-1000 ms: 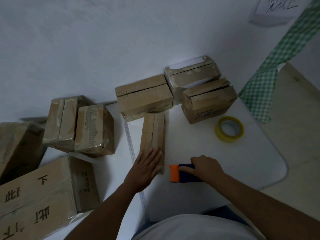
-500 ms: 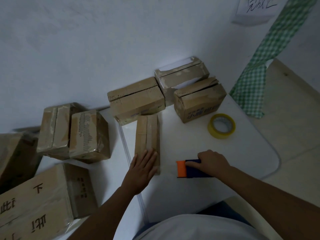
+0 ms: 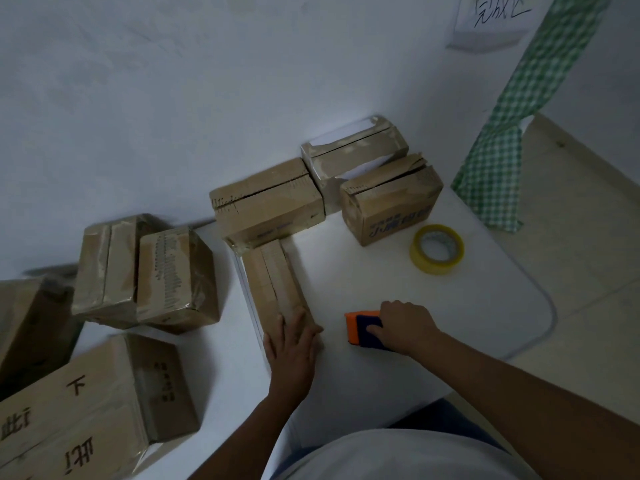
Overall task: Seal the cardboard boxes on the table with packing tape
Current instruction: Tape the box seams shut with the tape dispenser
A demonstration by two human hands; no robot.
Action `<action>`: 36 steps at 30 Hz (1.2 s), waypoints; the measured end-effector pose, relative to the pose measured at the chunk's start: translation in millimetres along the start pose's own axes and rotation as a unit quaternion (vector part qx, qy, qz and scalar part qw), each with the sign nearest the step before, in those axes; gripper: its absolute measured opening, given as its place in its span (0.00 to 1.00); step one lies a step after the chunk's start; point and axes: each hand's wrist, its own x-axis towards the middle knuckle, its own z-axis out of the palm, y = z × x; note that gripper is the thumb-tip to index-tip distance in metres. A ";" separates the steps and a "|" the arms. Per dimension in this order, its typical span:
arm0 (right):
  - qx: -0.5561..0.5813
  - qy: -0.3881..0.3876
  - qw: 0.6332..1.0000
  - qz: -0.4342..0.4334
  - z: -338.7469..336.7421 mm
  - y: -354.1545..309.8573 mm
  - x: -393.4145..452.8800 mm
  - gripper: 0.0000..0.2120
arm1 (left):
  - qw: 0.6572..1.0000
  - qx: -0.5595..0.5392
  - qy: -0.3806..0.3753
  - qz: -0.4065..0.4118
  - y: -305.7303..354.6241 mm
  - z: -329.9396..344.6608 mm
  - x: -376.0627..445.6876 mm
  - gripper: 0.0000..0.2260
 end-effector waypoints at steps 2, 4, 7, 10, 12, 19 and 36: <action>0.066 -0.003 0.996 0.063 -4.5 8.1 3.6 0.22 | 1.000 0.004 -0.008 -0.011 0.0 1.8 0.2 0.16; 0.106 -0.002 0.984 0.142 -17.8 31.0 5.1 0.24 | 1.000 0.006 -0.008 -0.014 -1.4 3.1 0.3 0.15; 0.125 0.044 0.977 0.167 -24.8 53.8 5.1 0.23 | 1.000 0.016 -0.009 -0.011 0.2 2.8 2.0 0.15; 0.194 0.035 0.972 0.129 -13.6 37.8 6.5 0.17 | 1.000 -0.002 0.010 -0.004 2.4 1.4 1.6 0.19; 0.209 0.049 0.970 0.114 -5.3 23.9 4.6 0.15 | 1.000 -0.009 0.009 -0.005 -1.1 0.8 1.6 0.16; 0.479 -0.037 0.872 0.094 20.3 -33.8 -5.0 0.12 | 1.000 0.008 0.004 0.006 -3.5 1.8 1.1 0.28; 0.757 -0.018 0.613 0.224 50.4 -65.5 -8.6 0.04 | 0.998 -0.062 -0.002 0.027 -24.1 -19.6 -4.5 0.20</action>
